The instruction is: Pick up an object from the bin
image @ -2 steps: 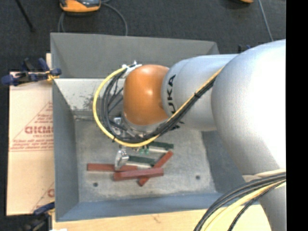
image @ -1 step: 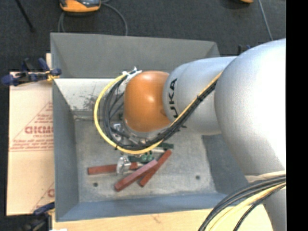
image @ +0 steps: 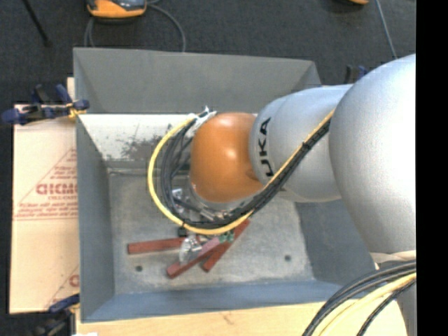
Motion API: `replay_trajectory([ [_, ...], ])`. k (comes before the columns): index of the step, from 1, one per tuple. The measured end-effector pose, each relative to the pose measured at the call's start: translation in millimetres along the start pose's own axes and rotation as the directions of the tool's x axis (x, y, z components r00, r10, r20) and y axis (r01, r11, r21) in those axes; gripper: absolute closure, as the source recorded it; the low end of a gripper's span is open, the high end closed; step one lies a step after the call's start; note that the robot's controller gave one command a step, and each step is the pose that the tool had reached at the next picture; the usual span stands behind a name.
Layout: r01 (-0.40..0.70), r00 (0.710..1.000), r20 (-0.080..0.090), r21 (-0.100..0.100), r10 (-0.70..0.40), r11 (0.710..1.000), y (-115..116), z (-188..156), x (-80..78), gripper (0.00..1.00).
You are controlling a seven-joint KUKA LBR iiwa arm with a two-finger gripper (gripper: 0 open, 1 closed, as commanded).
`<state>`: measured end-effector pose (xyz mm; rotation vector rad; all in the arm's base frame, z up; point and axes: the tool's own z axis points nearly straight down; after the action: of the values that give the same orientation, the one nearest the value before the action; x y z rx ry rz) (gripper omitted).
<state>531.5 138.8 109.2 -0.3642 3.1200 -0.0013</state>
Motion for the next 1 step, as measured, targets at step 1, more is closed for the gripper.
replay_trajectory([
  [1,-0.070,0.997,0.005,-0.005,0.070,0.998,-3.6,14.8,-6.2,0.00],
])
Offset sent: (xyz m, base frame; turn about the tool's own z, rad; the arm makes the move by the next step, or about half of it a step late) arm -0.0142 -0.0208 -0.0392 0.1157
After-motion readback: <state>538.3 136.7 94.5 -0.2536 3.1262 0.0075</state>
